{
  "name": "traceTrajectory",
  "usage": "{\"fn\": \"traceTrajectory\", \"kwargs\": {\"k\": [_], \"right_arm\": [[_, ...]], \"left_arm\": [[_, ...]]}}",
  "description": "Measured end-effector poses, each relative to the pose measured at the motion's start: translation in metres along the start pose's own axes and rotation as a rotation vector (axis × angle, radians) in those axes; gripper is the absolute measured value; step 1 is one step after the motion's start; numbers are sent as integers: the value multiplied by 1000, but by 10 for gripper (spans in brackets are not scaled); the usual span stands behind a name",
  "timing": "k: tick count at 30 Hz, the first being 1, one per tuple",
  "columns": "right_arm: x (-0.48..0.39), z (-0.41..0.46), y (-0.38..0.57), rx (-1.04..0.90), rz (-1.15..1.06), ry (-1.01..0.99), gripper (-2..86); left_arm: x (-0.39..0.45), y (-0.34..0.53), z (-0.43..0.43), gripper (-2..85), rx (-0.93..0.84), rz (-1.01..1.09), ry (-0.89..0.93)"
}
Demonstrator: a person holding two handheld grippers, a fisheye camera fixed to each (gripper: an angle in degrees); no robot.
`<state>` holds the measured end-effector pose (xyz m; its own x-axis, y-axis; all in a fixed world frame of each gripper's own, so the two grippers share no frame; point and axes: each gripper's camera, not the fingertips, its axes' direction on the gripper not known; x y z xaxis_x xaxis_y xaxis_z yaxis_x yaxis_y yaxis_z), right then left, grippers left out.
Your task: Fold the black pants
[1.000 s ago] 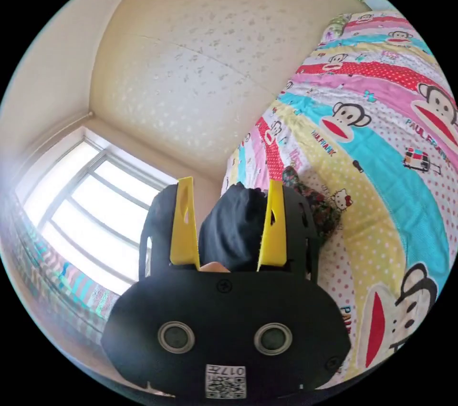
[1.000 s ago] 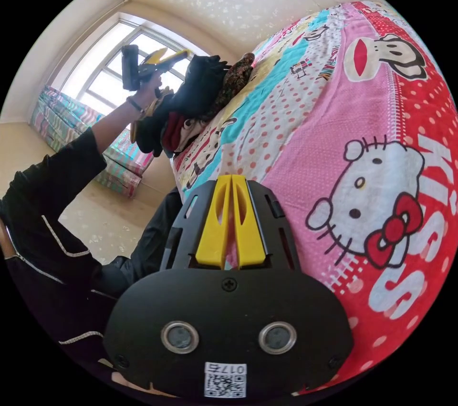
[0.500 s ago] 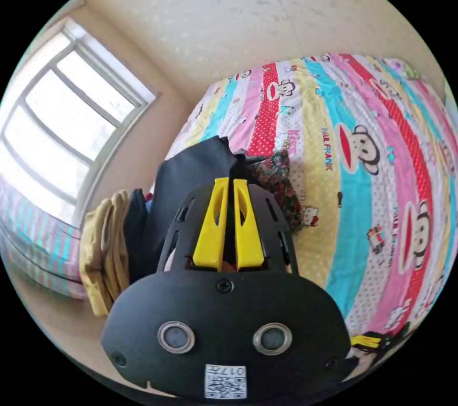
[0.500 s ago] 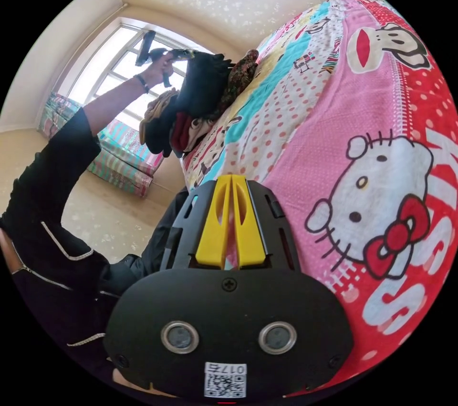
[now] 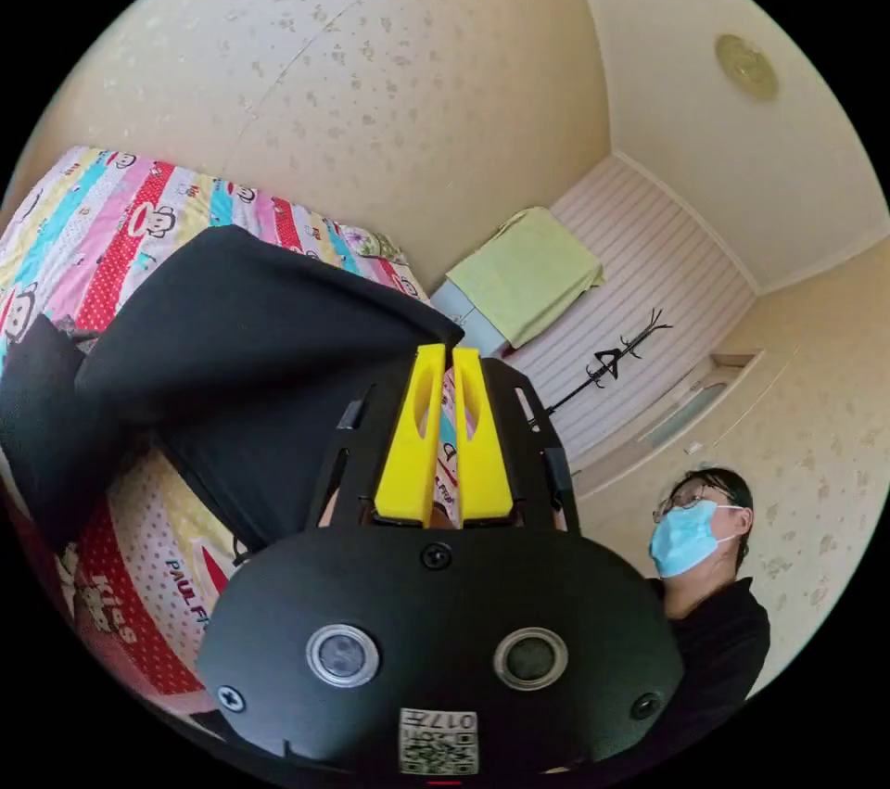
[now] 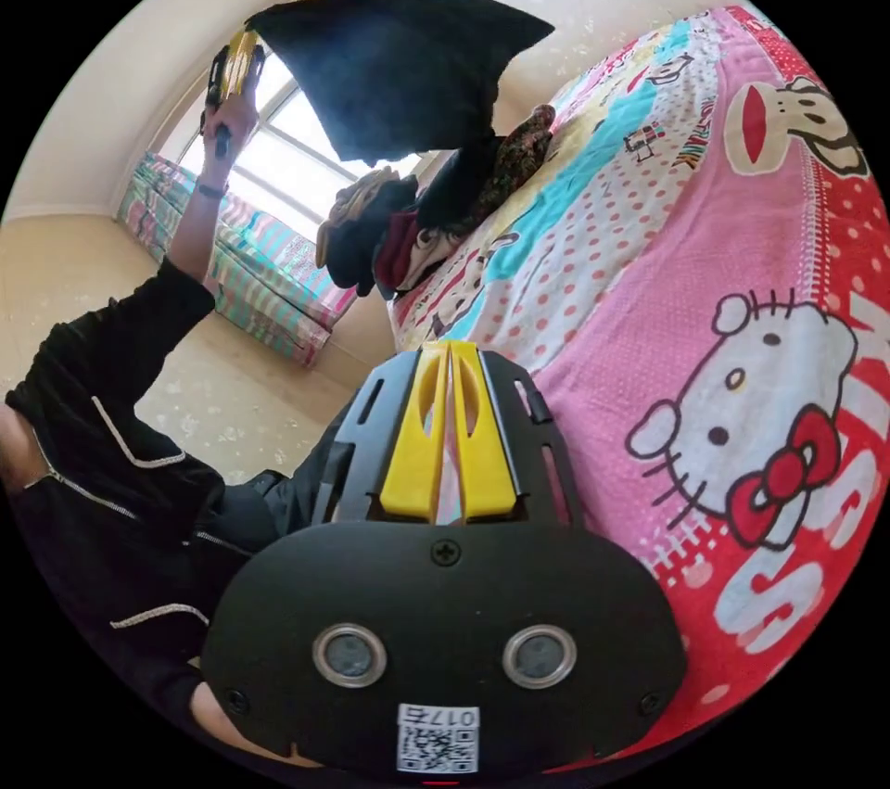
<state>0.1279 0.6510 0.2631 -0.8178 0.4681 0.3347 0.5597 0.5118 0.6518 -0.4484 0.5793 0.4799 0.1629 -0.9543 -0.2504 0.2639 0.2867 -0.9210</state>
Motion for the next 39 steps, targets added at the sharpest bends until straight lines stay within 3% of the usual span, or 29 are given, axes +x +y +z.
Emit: {"fn": "traceTrajectory", "kwargs": {"k": [3,6,8,11,13,15,17,19,21,25,27,32,37,39], "right_arm": [[-19,-54,13,301,8,34,73],[-49,-106,41,563,28,237,161],[-68,-124,54,639,24,337,177],[-100,-130,60,673,-36,452,185],[-115,-117,52,628,-141,440,184],[-130,-78,30,424,-266,326,175],[-134,-39,14,230,-225,338,153],[-148,-10,18,210,-228,503,89],[-188,9,32,239,-395,634,51],[-232,20,45,130,-589,555,45],[-251,29,52,1,-702,433,45],[-267,48,55,-238,-808,330,53],[-272,-32,53,-97,-809,216,42],[-254,-101,54,22,-743,31,21]], "left_arm": [[-47,94,1,-1,-93,-215,-44],[-111,184,-30,-6,21,-418,115],[-137,246,-66,-7,207,-536,220],[-138,290,-90,-8,212,-548,189],[-130,303,-97,-8,186,-518,153],[-121,308,-91,-7,108,-498,107],[-102,302,-49,-7,-194,-431,70],[-76,294,-20,-6,-330,-326,27],[-53,284,-11,-6,-272,-287,102],[-4,245,-2,-7,-106,-268,336],[31,222,15,-6,-169,-161,267],[121,169,117,30,-395,249,-375],[160,136,243,109,-618,462,-412],[173,127,286,127,-678,504,-410]]}}
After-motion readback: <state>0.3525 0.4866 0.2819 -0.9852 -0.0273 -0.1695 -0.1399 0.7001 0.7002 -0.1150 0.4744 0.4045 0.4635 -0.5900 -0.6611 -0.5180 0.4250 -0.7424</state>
